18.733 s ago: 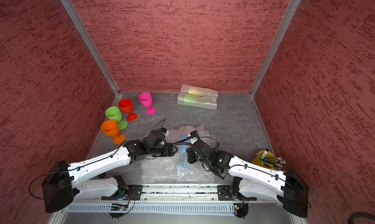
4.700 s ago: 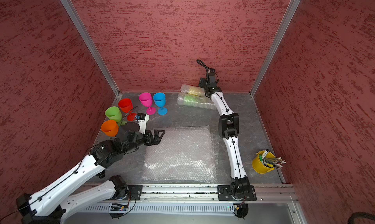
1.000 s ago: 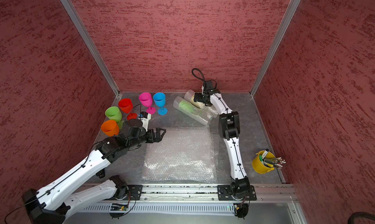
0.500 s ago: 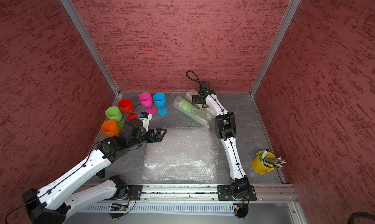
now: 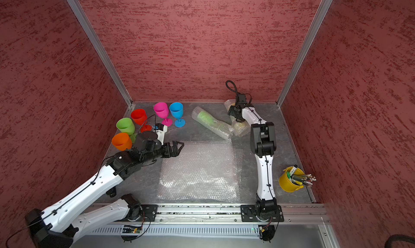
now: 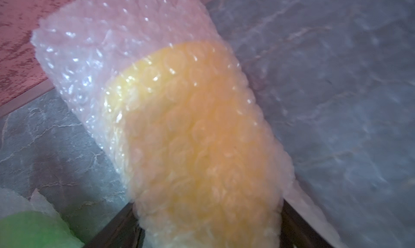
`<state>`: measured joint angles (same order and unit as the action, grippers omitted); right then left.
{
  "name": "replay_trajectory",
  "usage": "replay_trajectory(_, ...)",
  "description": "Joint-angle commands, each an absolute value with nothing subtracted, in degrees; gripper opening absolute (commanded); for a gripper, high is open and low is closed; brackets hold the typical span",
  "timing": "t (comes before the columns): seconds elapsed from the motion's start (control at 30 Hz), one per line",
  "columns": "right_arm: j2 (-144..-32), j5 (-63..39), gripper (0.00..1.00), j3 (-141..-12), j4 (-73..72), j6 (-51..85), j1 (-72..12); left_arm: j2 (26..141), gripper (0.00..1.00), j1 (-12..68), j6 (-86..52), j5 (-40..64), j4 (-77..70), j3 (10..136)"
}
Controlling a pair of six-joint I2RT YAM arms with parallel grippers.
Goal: Unpack wine glasses from bubble wrap
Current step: Pick up the bubble wrap from the center of the board.
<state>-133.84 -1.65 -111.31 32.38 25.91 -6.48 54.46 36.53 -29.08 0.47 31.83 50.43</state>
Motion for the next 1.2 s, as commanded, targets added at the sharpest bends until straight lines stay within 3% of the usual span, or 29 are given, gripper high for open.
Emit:
replay_trajectory(0.0,-134.73,0.14,0.91,-112.38,39.23,21.64,-7.20,54.56,1.00,36.10,-29.31,1.76,30.01,49.66)
replay_trajectory(0.07,-137.65,2.31,0.99,-115.63,42.25,18.12,-7.27,54.56,1.00,36.12,-29.36,2.01,30.00,49.57)
replay_trajectory(0.27,-149.71,11.82,0.98,-130.17,50.75,13.03,-7.19,55.09,1.00,36.12,-29.23,2.20,30.04,49.55)
replay_trajectory(0.43,-147.98,16.28,0.86,-130.70,48.20,12.05,-7.16,55.68,1.00,35.99,-29.12,2.10,30.03,49.66)
replay_trajectory(0.6,-138.04,18.10,0.64,-123.91,41.56,12.05,-7.16,56.33,1.00,34.91,-29.80,3.44,29.62,49.79)
replay_trajectory(0.93,-112.84,19.28,0.63,-110.67,37.04,13.87,-10.12,53.60,1.00,34.36,-28.39,1.33,31.36,50.62)
replay_trajectory(1.03,-103.16,14.87,0.65,-102.84,35.54,16.45,-12.17,50.93,1.00,34.37,-28.48,1.45,33.49,51.35)
replay_trajectory(1.17,-87.26,1.27,0.63,-85.93,28.85,26.52,-14.05,46.68,1.00,34.31,-28.87,2.16,38.22,52.45)
